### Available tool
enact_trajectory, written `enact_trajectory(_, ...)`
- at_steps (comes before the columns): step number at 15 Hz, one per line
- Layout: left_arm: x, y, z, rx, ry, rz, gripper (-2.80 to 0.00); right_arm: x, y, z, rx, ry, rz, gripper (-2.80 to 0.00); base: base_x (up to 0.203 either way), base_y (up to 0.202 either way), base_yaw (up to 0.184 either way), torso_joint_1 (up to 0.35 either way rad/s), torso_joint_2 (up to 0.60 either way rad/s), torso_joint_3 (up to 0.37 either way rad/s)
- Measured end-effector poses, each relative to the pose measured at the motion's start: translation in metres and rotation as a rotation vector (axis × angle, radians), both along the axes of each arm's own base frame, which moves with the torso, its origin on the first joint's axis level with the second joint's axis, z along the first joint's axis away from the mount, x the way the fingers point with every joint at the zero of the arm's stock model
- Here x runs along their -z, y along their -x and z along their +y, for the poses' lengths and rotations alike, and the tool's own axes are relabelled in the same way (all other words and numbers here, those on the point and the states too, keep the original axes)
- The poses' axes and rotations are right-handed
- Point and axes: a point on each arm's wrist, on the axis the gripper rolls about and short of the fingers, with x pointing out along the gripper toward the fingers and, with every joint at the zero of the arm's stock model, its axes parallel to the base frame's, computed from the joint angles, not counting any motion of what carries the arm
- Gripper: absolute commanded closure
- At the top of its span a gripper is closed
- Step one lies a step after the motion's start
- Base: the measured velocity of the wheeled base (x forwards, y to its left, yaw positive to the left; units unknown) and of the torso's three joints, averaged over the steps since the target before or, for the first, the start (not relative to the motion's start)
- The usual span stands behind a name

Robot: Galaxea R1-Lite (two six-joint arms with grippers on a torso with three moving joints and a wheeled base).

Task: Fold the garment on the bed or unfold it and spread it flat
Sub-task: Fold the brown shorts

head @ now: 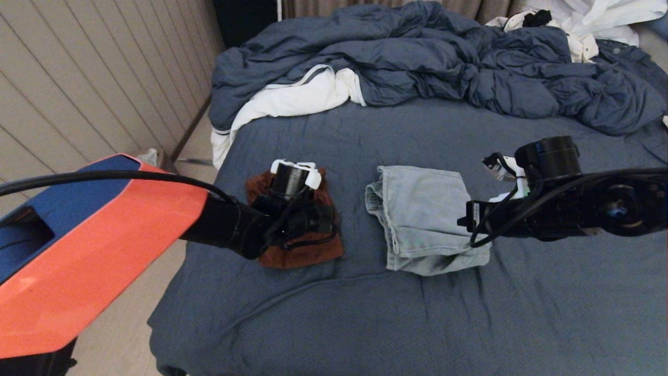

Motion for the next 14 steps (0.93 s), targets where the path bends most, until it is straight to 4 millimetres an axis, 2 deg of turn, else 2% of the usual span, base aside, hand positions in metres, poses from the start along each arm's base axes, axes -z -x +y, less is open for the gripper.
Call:
enact_trajectory(3,0.017,-0.004,-0.014,-0.005,-0.020,0.006,0.00,-0.001,0.000,-0.003,0.001,-0.007,-0.002,0.00,0.000,0.000,0.000,0.000,0.00,0.000)
enact_trajectory(4,0.021,-0.005,-0.016,-0.013,-0.027,0.007,-2.80,-0.001,0.000,-0.003,0.002,-0.007,-0.002,0.00,0.000,0.000,0.000,0.000,0.00,0.000)
enact_trajectory(6,0.026,-0.006,-0.017,-0.016,-0.031,0.012,-2.80,-0.001,0.000,-0.005,0.007,-0.008,-0.003,0.00,0.000,0.000,0.000,0.000,0.00,0.000)
enact_trajectory(9,0.021,-0.006,-0.018,-0.022,-0.018,0.003,-2.80,-0.001,0.001,-0.006,0.009,-0.007,-0.001,0.00,0.000,0.000,0.000,0.000,0.00,0.000)
enact_trajectory(11,0.004,0.000,-0.023,-0.045,0.012,-0.032,-2.80,-0.002,0.002,-0.006,0.011,-0.007,-0.003,0.00,0.000,0.000,0.000,0.000,0.00,0.000)
enact_trajectory(14,-0.037,0.014,-0.029,-0.051,0.076,-0.112,-2.80,-0.004,0.005,-0.006,0.010,-0.008,-0.009,0.00,0.000,0.000,0.000,0.000,0.00,0.000)
